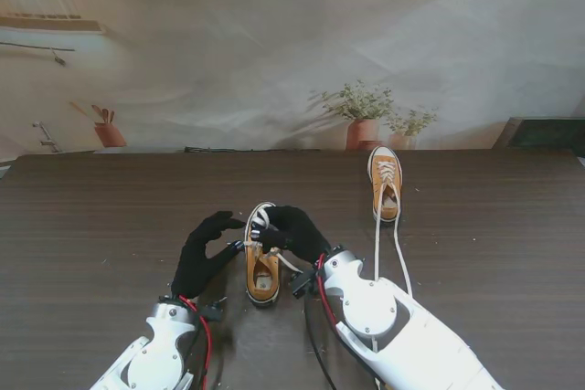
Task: Tie the shoelaces into a bow on the shoes
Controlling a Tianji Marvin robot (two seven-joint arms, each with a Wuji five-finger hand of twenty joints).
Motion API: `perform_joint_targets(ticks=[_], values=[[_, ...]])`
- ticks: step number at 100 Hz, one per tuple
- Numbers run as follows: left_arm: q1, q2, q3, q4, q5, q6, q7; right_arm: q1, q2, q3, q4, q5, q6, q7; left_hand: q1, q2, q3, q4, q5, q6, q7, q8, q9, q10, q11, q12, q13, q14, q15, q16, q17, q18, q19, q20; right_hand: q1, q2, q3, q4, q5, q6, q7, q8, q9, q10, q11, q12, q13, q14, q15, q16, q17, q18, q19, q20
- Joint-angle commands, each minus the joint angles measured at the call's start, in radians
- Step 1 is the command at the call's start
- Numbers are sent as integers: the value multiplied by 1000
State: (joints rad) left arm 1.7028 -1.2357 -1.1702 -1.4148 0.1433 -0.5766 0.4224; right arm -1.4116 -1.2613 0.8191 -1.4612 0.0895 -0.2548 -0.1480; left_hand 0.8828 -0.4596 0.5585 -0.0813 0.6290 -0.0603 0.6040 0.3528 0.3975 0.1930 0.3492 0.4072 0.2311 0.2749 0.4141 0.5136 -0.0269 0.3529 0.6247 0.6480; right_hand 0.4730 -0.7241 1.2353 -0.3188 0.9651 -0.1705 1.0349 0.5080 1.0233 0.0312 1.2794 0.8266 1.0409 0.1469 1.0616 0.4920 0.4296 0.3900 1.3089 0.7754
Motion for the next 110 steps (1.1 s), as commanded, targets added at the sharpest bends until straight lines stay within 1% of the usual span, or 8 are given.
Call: perform_joint_targets(ticks=[1,33,46,67,74,78,89,110], values=[[4,-11,4,-27,-34,20,-48,-1,2,-6,2,0,-4,17,-28,-38,25,-2,-15,-102,10,6,-16,-30,17,26,-21,-24,12,27,-15,-29,11,27,64,18,0,3,5,-94,28,-15,28,-5,-5,-9,-13,-7,-10,-14,-9,-6,-5,-9],[-8,-6,13,-39,-94,67,-95,1,1,-14,2,0,-3,17,-86,-97,85,-1,9,-81,6,13,-2,-28,17,27,-12,-18,12,26,-8,-18,16,29,65,17,2,3,6,-95,30,-16,28,-4,-4,-9,-13,-8,-11,-14,-9,-6,-5,-9],[-20,-8,21,-33,-88,91,-91,1,3,-15,-1,-6,-4,19,-5,-50,-18,-20,24,-97,30,4,8,-27,22,32,-7,-14,19,32,-8,-18,31,33,64,17,2,3,5,-97,30,-16,29,-5,-5,-9,-13,-8,-11,-13,-9,-6,-5,-9],[-33,-11,36,-40,-113,104,-93,2,4,-21,-2,-5,-8,25,114,30,-224,20,40,-124,104,-24,25,-31,35,35,-1,-16,33,34,-13,-23,61,27,64,17,2,3,7,-98,31,-15,31,-5,-5,-9,-12,-9,-13,-14,-9,-6,-5,-9],[-33,-10,37,-44,-122,102,-100,2,4,-21,-2,-4,-8,26,132,77,-256,12,56,-135,124,-23,36,-35,39,35,2,-18,35,34,-14,-26,65,28,63,17,2,2,6,-97,30,-15,31,-5,-5,-9,-12,-9,-14,-14,-9,-6,-5,-9],[-33,-10,37,-46,-123,101,-101,1,4,-21,-2,-5,-8,26,161,112,-320,34,63,-136,138,-35,39,-36,41,36,1,-19,37,34,-17,-27,68,26,63,18,1,2,6,-97,30,-15,31,-5,-5,-9,-11,-8,-15,-14,-9,-6,-5,-9],[-22,-6,26,-62,-129,102,-111,-1,2,-16,-4,-6,-3,17,227,206,-431,43,93,-96,137,-50,40,-38,43,35,-7,-19,35,33,-27,-32,64,25,64,26,-6,2,1,-91,27,-17,31,-6,-5,-8,-8,-5,-17,-14,-9,-6,-5,-9],[14,5,-20,-111,-98,109,-119,-4,-4,-2,-11,-11,17,-11,295,252,-496,57,134,-5,54,-82,43,-35,44,32,-11,-14,28,34,-33,-31,49,28,79,70,-74,16,-33,-61,6,-112,83,4,-58,-29,7,22,-39,-18,-5,11,-13,-17]])
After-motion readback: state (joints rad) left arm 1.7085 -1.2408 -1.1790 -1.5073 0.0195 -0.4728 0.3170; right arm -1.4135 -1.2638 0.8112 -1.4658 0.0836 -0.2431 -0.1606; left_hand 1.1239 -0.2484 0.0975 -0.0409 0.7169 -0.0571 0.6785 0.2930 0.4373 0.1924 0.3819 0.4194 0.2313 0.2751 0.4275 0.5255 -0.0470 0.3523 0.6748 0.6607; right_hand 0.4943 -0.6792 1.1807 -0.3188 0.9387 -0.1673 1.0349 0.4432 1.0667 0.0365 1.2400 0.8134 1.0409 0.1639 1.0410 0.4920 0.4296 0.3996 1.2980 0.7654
